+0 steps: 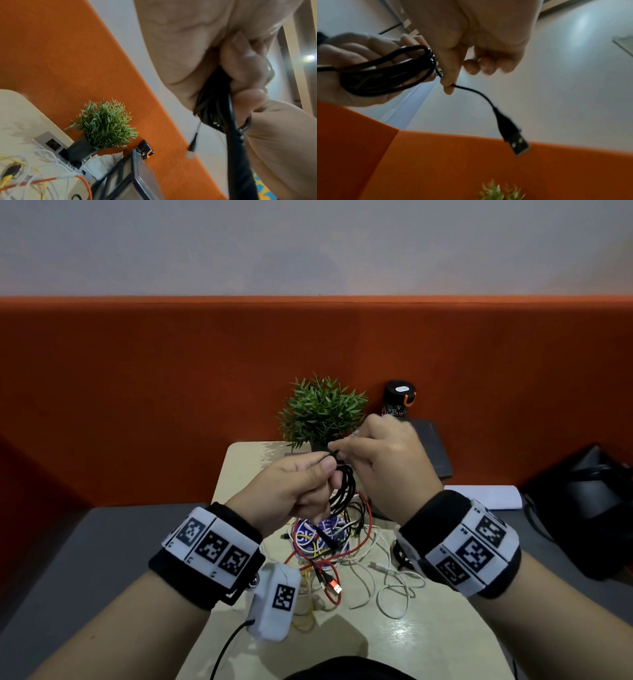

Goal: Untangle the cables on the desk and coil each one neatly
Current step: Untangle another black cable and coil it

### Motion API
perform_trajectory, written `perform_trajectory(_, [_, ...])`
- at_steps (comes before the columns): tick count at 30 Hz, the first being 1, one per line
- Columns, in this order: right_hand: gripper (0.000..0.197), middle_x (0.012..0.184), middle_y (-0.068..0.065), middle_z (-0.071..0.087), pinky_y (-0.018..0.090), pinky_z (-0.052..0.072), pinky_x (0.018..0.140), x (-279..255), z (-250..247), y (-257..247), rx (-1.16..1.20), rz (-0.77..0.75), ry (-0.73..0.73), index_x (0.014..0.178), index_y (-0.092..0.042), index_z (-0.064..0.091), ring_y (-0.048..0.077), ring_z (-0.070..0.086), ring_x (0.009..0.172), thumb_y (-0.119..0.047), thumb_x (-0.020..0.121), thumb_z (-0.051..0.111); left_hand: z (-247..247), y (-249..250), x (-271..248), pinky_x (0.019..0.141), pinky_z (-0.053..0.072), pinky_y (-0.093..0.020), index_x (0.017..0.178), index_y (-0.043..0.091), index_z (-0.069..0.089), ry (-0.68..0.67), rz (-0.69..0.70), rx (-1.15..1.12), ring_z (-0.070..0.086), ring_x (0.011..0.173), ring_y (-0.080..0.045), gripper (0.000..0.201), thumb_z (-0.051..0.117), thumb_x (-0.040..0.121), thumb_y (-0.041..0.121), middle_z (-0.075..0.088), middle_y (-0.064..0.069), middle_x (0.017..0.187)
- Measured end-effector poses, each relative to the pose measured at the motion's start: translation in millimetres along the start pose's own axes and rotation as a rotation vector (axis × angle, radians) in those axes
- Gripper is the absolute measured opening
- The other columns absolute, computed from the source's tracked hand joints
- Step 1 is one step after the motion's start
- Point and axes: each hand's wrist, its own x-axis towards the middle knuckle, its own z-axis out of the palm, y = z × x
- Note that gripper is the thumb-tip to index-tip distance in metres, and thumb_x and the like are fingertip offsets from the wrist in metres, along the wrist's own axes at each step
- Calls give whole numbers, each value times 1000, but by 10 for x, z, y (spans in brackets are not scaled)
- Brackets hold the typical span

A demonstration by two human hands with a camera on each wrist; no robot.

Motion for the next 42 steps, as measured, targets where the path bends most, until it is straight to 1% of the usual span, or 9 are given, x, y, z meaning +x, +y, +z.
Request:
perform_trajectory(4, [32, 97, 2, 64, 33, 47, 88, -35, -6, -56, 546, 357, -232, 113, -14, 69, 16, 58, 96, -6, 88, 50, -4, -4, 36, 46, 40, -25, 79, 0, 49, 39, 57, -85, 23, 34, -9, 30, 39, 90, 27, 30, 7, 41])
perform_trajectory(7, [54, 112, 10, 63, 29, 44, 95, -69, -25, -60, 964, 572, -320, 119, -13, 65, 19, 56, 108, -9, 69, 46, -46, -21, 47, 46, 40, -25, 80, 1, 49, 51, 63, -97, 24, 34, -9, 30, 39, 91, 26, 30, 6, 41])
perform_trajectory(10, [58, 109, 1, 60, 26, 46, 87, -100, 22, -55, 907, 500, -408, 125, -26, 60, 12, 58, 100, -14, 69, 54, -71, -45, 55, 47, 42, -25, 80, 1, 48, 37, 58, -106, 25, 33, -8, 29, 37, 92, 26, 31, 7, 41])
perform_trajectory(13, [38, 106, -1, 64, 37, 49, 92, -139, 73, -40, 809, 435, -347, 112, -38, 66, 15, 62, 100, -17, 81, 64, -97, -63, 67, 48, 42, -26, 79, 2, 49, 24, 52, -89, 25, 32, -8, 29, 38, 92, 26, 31, 7, 41])
perform_trajectory(19, [31, 80, -6, 74, 27, 56, 78, -153, 95, -102, 857, 565, -179, 84, -31, 72, 7, 68, 80, -1, 84, 64, -128, -92, 109, 57, 46, -22, 80, 3, 56, 78, 26, 69, 46, 45, -15, 23, 48, 89, 22, 46, -1, 51])
perform_trajectory(23, [21, 79, -3, 74, 18, 53, 71, -157, 89, -65, 872, 620, -137, 86, -24, 72, 7, 69, 76, -3, 84, 66, -159, -112, 105, 70, 39, -23, 69, 24, 59, 268, 59, 510, 49, 73, -10, 30, 51, 89, 44, 52, 4, 74])
perform_trajectory(28, [23, 75, -3, 72, 18, 52, 65, -176, 100, -61, 918, 702, -162, 84, -19, 69, 4, 66, 69, 3, 81, 67, -78, -98, 104, 71, 43, -41, 100, 13, 54, 272, -1, 982, 54, 77, -22, 34, 34, 97, 40, 59, -7, 83])
perform_trajectory(38, [46, 73, 9, 68, 25, 50, 60, -172, 101, -63, 1385, 902, -196, 100, -10, 50, 21, 61, 62, 29, 76, 45, 4, -142, 59, 67, 45, -44, 108, 10, 48, 248, -17, 1104, 57, 72, -23, 34, 29, 100, 38, 62, -10, 86])
perform_trajectory(42, [53, 64, 8, 64, 32, 46, 62, -131, 49, -59, 1533, 960, -297, 109, -9, 47, 23, 55, 53, 26, 69, 43, -12, -170, 63, 66, 44, -43, 108, 11, 48, 255, -10, 1129, 56, 70, -23, 34, 29, 100, 38, 62, -8, 83])
